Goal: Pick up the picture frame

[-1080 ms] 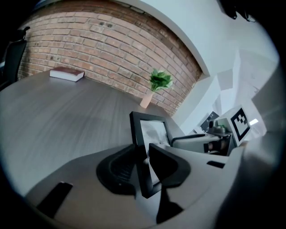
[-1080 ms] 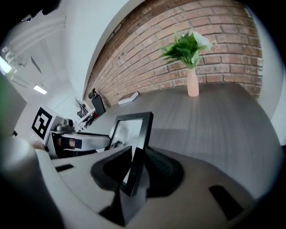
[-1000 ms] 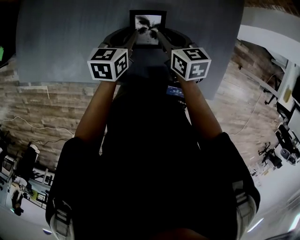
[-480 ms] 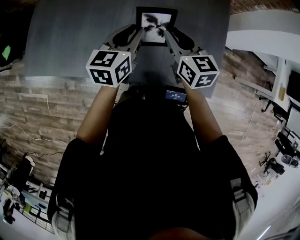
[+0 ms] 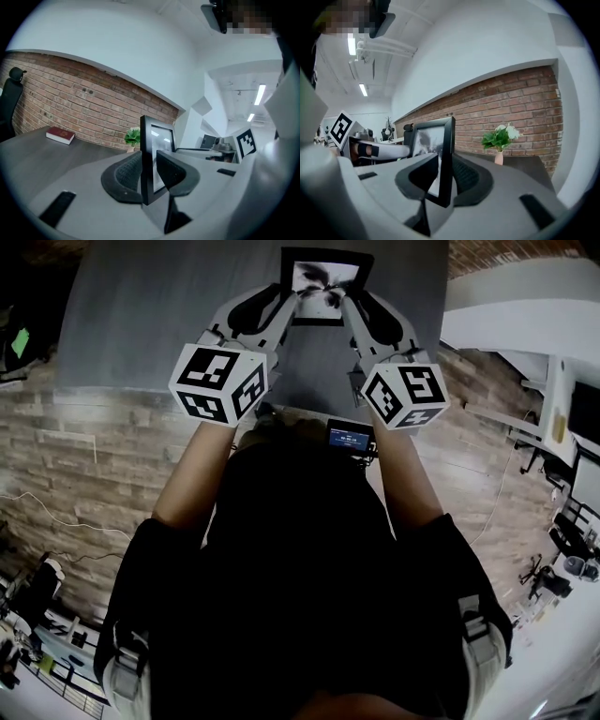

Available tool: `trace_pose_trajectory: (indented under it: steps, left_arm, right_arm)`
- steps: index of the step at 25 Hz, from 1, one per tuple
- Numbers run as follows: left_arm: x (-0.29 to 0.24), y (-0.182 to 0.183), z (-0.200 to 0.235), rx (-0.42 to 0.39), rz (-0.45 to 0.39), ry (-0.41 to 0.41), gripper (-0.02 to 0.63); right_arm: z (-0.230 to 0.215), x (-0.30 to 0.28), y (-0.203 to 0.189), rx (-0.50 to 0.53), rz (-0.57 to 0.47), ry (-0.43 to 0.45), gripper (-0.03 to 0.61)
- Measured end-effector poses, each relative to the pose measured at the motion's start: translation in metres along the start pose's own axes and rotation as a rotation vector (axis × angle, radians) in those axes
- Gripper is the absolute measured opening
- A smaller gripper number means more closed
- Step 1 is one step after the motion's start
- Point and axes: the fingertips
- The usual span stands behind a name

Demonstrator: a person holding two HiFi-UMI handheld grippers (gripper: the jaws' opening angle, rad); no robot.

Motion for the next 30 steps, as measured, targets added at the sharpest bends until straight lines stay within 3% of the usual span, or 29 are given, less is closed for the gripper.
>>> trace_pose_trajectory:
  steps: [5,11,19,30]
  left_arm:
    - [0.017,0.012,-0.019,-0.025,-0.041,-0.012,0.091]
    - [0.045,0.006,-0.072,-0.069,-0.062,-0.013,0.091]
    - [0.089,-0.032,-0.146,-0.088,-0.046,0.001,0.091]
    - [0.148,-0.078,-0.244,-0.081,-0.06,-0.05,0.091]
  right_arm:
    - [0.01,0.023,0.018,0.016,-0.079,-0.004,0.094]
    - [0.021,0.085,0.017,0.021,-0.141,0.004,0.094]
    - [0.036,0.174,-0.009,-0.009,-0.178,0.001,0.094]
    - [0.059,0.294,-0.042,-0.021,-0.211,-0.018,0.094]
Point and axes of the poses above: the fingertips, and each gripper's own axes: x backward along the fingers, z to its left, y out of its top, and after that the axes turned 5 degrees about y, right-handed
